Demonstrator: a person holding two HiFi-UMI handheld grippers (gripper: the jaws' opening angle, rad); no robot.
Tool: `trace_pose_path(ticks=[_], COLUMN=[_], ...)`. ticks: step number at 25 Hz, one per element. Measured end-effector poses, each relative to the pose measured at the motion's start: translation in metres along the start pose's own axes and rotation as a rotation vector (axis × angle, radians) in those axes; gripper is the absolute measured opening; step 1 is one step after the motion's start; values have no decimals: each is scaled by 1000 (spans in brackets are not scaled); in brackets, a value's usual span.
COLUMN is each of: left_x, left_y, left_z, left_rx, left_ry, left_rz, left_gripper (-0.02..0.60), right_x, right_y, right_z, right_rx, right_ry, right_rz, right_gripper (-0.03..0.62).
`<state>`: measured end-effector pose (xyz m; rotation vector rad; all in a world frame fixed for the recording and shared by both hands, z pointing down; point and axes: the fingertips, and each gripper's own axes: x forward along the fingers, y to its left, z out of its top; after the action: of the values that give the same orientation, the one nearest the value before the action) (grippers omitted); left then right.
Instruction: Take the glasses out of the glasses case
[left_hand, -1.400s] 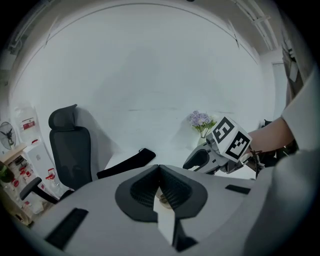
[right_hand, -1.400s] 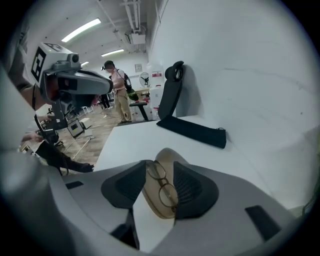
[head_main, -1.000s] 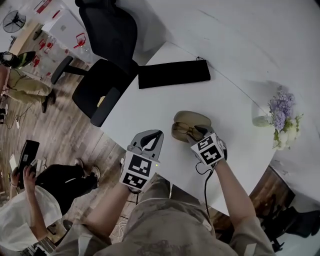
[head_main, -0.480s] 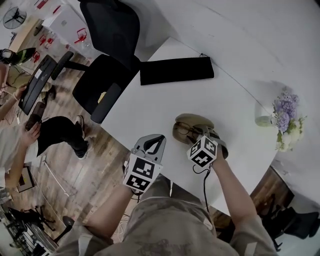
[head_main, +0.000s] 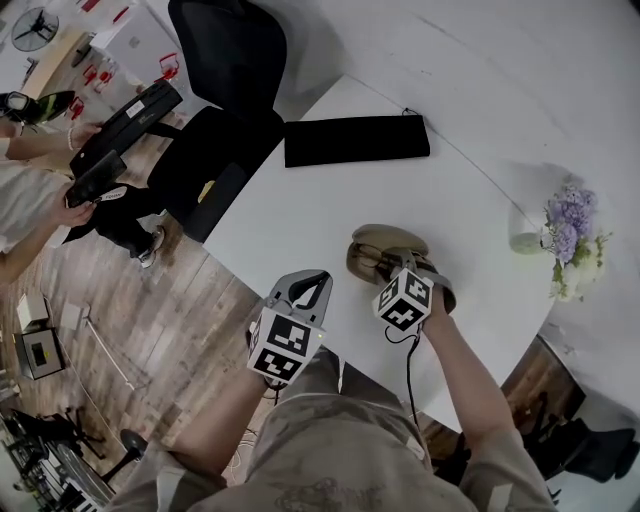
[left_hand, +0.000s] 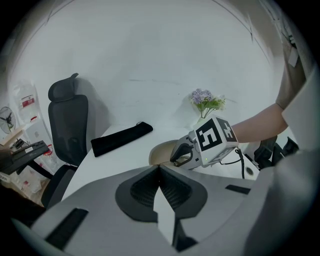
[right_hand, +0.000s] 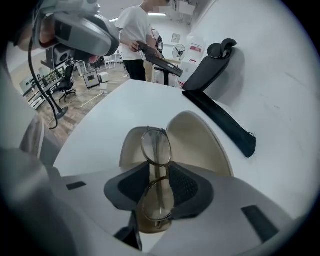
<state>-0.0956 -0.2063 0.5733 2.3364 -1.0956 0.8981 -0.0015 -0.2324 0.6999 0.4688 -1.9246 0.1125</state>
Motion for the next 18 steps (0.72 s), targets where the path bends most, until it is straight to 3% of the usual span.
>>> trace_pose_path(ticks=[4,5,12,18], left_x=[-3,-5,-19,-43], left_y=[-4,-5,-7,3], left_z=[0,0,8,40], left_rx=[5,7,37,66], left_ry=[-3,-5,-32,-120], left_rz=[3,3,24,70], left_gripper=[17,17,17,17], right_x=[-7,-11,-49,-119], right_y=[-5,-7,-21,-44], right_z=[3,5,27,67], right_rx=[29,46,140,188], right_ry=[-13,-26,-141,-307], right_rz=[-13,-19,-66,-153], right_gripper=[124,67,66,66])
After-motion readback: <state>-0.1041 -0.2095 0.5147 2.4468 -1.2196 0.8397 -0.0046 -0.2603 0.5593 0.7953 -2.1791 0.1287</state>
